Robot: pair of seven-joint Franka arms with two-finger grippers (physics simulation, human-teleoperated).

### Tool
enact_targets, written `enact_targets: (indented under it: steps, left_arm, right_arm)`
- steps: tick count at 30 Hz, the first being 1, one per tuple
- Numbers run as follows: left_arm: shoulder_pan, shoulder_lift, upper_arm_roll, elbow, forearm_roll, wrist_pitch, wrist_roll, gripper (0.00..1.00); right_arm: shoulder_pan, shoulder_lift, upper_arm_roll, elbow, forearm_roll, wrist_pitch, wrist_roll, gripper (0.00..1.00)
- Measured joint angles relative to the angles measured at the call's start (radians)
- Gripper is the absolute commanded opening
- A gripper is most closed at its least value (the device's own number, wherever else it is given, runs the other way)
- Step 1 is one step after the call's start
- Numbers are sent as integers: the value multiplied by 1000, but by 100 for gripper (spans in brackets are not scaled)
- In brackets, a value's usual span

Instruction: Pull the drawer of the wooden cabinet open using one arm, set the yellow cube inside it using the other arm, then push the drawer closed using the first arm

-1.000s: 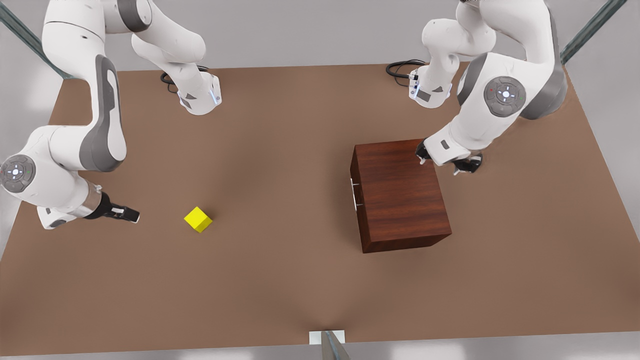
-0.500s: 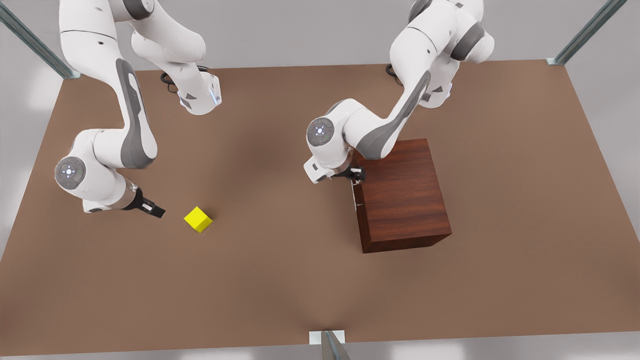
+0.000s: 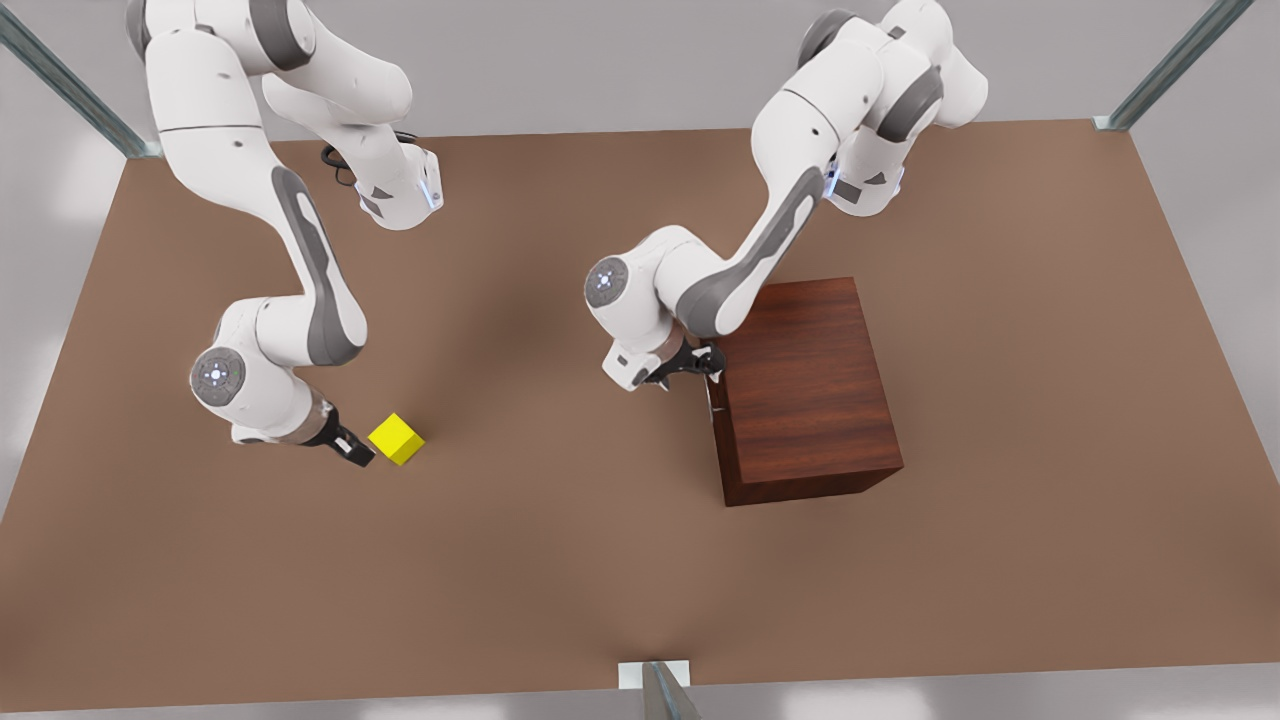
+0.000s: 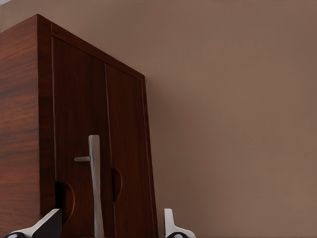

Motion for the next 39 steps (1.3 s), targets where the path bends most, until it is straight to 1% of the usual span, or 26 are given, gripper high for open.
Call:
enact_targets:
  steps: [4, 14, 25, 30, 39]
  left_arm:
    - [0, 16, 0, -6, 7, 3, -49, 100]
    - [-5, 43, -3, -8, 5, 36, -137, 100]
    - [-5, 48, -5, -1, -11, 126, -189, 100]
    - [-5, 55, -6, 2, -12, 173, -193, 100]
    - [-6, 55, -8, 7, -11, 218, -175, 100]
  right_arm:
    - [6, 20, 1, -58, 0, 45, 34, 100]
    - [33, 99, 1, -66, -5, 125, 91, 100]
    - [31, 105, 1, -97, -13, 148, 120, 100]
    - [34, 113, 2, -148, -18, 192, 128, 100]
    - [32, 158, 1, -146, -43, 249, 139, 100]
